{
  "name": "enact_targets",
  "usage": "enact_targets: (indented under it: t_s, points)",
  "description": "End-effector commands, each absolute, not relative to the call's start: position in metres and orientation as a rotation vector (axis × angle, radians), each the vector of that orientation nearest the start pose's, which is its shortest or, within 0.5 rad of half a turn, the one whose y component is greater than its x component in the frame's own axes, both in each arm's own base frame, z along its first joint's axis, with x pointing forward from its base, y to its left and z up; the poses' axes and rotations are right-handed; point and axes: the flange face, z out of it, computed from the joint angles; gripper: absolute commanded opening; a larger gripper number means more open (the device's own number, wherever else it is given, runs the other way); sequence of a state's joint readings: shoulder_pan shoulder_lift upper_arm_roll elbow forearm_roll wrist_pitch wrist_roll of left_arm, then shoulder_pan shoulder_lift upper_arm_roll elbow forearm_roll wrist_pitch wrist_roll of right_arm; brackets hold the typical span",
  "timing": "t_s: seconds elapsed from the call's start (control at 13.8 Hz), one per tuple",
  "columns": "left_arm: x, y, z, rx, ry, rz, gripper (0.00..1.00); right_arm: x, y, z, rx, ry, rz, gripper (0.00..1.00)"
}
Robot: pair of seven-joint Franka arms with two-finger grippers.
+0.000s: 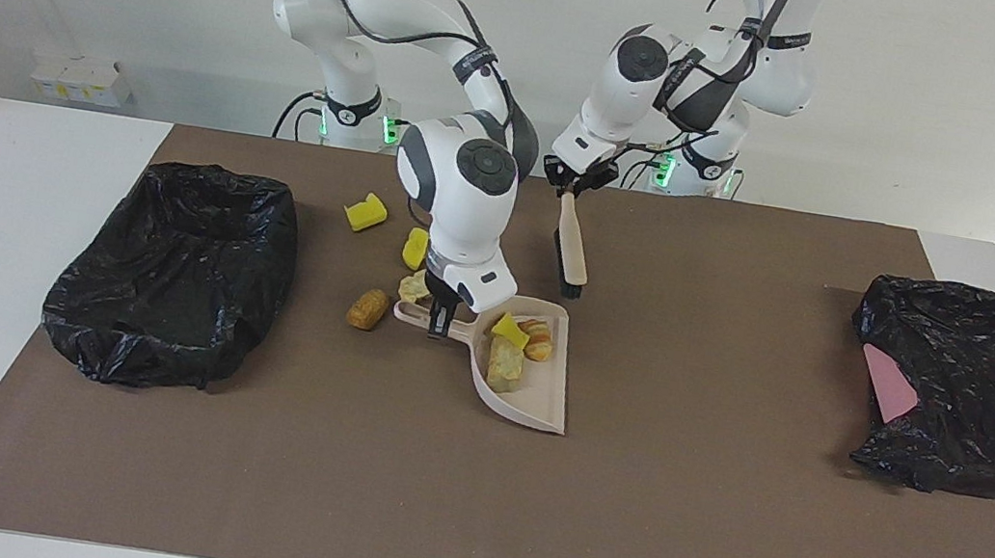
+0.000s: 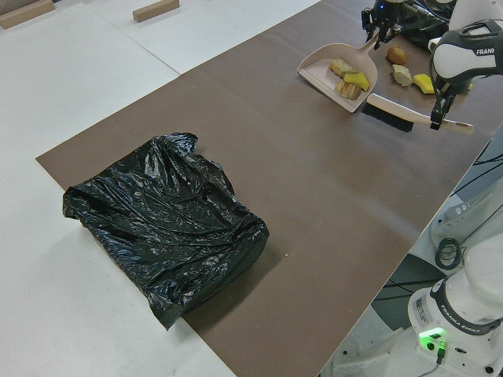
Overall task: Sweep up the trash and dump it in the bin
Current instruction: 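Set the brush down on the mat with the left gripper, then carry the loaded dustpan over the trash bag with the right gripper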
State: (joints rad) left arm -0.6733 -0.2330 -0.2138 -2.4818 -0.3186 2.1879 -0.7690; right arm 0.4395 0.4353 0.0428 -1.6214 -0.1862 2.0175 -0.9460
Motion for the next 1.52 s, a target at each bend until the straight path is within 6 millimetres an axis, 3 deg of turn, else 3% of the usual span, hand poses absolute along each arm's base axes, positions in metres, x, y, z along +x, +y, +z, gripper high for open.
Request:
enact_targets:
  t_s: [0.0, 0.07, 0.14, 0.22, 0.29, 0.58, 0.8, 0.94, 1.16, 1.45]
  points:
    - [0.24, -0.353, 0.348, -3.22, -0.206, 0.234, 0.0, 0.605, 0.296, 0.372, -2.392, -2.247, 0.082, 0.0]
    - [0.237, -0.353, 0.344, -3.224, -0.237, 0.22, 0.0, 0.605, 0.296, 0.372, -2.392, -2.247, 0.082, 0.0]
    - [0.238, -0.352, 0.343, -3.22, -0.222, 0.227, 0.28, 0.608, 0.291, 0.373, -2.401, -2.236, 0.081, 0.0]
    - [0.244, -0.352, 0.343, -3.226, -0.243, 0.22, 0.99, 0.609, 0.288, 0.373, -2.408, -2.231, 0.079, 0.0]
    - [0.25, -0.352, 0.342, -3.223, -0.257, 0.228, 1.0, 0.609, 0.288, 0.373, -2.406, -2.23, 0.081, 0.0]
    - [0.317, -0.33, 0.374, -3.25, -0.277, 0.126, 1.0, 0.609, 0.288, 0.374, -2.408, -2.227, 0.078, 0.0]
    - [0.375, -0.295, 0.394, -3.286, -0.246, 0.076, 1.0, 0.611, 0.286, 0.378, -2.414, -2.222, 0.069, 0.0]
    - [0.418, -0.266, 0.395, -3.308, -0.162, 0.043, 1.0, 0.612, 0.28, 0.388, -2.429, -2.212, 0.053, 0.0]
    - [0.473, -0.223, 0.408, -3.316, -0.099, 0.011, 1.0, 0.617, 0.251, 0.42, -2.483, -2.107, -0.008, 0.0]
    - [0.537, -0.152, 0.446, -3.288, 0.052, 0.033, 1.0, 0.618, 0.177, 0.473, -2.555, -2.025, 0.006, 0.0]
